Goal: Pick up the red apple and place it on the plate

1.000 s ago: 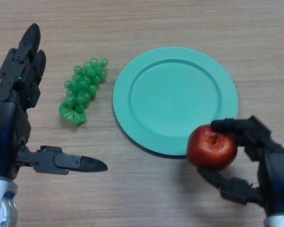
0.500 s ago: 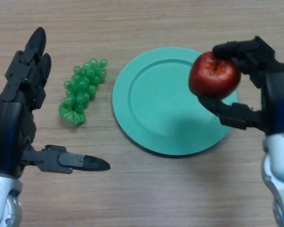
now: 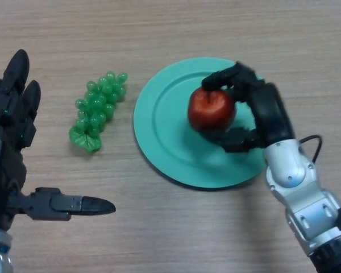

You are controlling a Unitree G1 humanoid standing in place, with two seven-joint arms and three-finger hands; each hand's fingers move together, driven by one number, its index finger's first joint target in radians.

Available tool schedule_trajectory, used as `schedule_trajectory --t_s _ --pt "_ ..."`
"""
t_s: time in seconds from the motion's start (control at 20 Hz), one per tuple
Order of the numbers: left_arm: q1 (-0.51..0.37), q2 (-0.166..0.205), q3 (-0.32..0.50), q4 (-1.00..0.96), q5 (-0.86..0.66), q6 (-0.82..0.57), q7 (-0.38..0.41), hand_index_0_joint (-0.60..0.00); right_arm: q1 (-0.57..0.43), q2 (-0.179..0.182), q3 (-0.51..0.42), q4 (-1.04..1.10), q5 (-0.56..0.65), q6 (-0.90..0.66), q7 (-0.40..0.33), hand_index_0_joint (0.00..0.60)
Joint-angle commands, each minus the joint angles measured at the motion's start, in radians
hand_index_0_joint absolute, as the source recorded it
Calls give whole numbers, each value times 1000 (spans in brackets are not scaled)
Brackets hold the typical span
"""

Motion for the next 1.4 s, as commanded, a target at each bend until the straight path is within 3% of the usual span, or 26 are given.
schedule_trajectory --t_s 0.05,0.1,0.35,0.75,0.85,1.0,1.15,1.4 --pt "8 17 47 -51 -6 -182 -5 0 -54 -9 -49 -11 -55 -131 -41 101" --pt "27 14 50 -42 -14 -201 -12 0 -52 -9 -33 9 -109 -110 -39 3" --pt "37 14 49 -52 -41 -190 -25 0 -32 -9 -29 -60 -123 -85 -60 0" --pt "-11 23 77 -77 -11 -101 -37 0 78 -9 -88 -506 -4 108 84 0" --pt "-7 19 63 -84 -5 -116 -38 0 153 -9 -115 -639 21 125 130 0" --pt "-12 24 80 -56 -25 -139 -38 0 324 -9 -131 -795 5 42 255 0" --pt "-14 34 104 -90 -40 -117 -67 0 436 -9 -154 -930 13 14 291 0" --pt "9 19 117 -117 -71 -157 -127 0 555 -31 -267 -1130 150 84 335 0"
